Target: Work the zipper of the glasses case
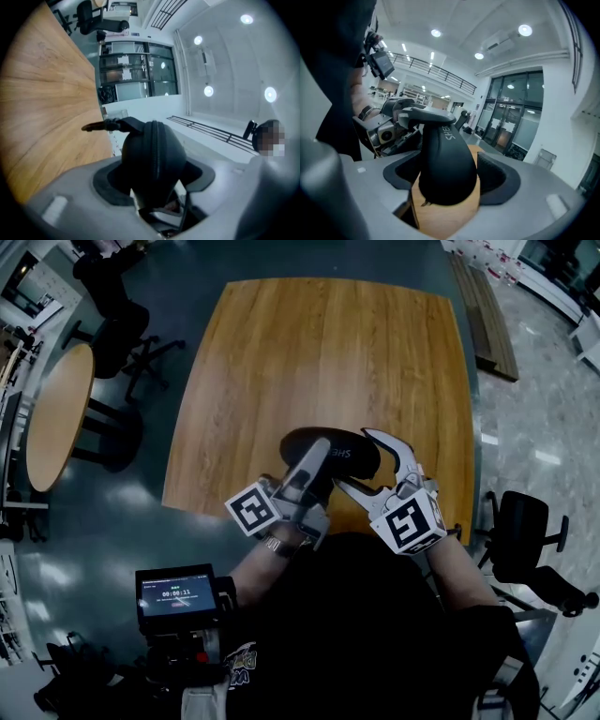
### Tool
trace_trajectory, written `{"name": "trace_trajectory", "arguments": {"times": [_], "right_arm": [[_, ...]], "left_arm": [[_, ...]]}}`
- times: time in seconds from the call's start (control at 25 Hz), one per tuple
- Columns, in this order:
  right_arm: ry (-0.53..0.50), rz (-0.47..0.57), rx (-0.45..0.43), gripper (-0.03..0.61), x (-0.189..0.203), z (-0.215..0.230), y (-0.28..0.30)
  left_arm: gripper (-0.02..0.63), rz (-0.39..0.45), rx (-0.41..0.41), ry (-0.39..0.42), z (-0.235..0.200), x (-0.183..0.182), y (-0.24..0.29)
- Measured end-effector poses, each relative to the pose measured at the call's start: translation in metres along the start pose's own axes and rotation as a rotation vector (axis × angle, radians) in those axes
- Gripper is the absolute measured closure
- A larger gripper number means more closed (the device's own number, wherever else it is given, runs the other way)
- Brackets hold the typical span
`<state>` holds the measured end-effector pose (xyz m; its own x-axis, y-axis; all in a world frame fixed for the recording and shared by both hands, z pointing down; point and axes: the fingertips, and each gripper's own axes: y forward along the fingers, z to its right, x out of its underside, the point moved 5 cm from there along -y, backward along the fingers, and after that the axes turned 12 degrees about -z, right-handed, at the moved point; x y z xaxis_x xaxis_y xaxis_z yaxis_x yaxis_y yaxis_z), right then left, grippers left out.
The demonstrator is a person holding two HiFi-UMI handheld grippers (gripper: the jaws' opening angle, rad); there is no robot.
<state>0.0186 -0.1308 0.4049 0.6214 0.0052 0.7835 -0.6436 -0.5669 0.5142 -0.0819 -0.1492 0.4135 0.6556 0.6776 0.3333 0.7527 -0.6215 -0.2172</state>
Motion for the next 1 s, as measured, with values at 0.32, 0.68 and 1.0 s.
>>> {"name": "trace_trajectory", "arguments": {"times": [0.32,0.68,1.0], "right_arm": [[-0.001,-0.027,-0.099,0.226,0.027,-0.011,0.001],[0.237,-0.214,-0.186,0.231,0.169,0.01,0.086],[0.26,-0.311,-0.266,0.23,0.203,0.018,0.173]], "left_arm": [[0.336,-0.192,-0.046,0.085,-0.02,0.006,-0.026],[0.615,-0.311,-0.228,0.205,-0.04,0.024,-0.085],[0.615,-0.583,-0.323,0.377,-0.038,0.065,-0.111]]}}
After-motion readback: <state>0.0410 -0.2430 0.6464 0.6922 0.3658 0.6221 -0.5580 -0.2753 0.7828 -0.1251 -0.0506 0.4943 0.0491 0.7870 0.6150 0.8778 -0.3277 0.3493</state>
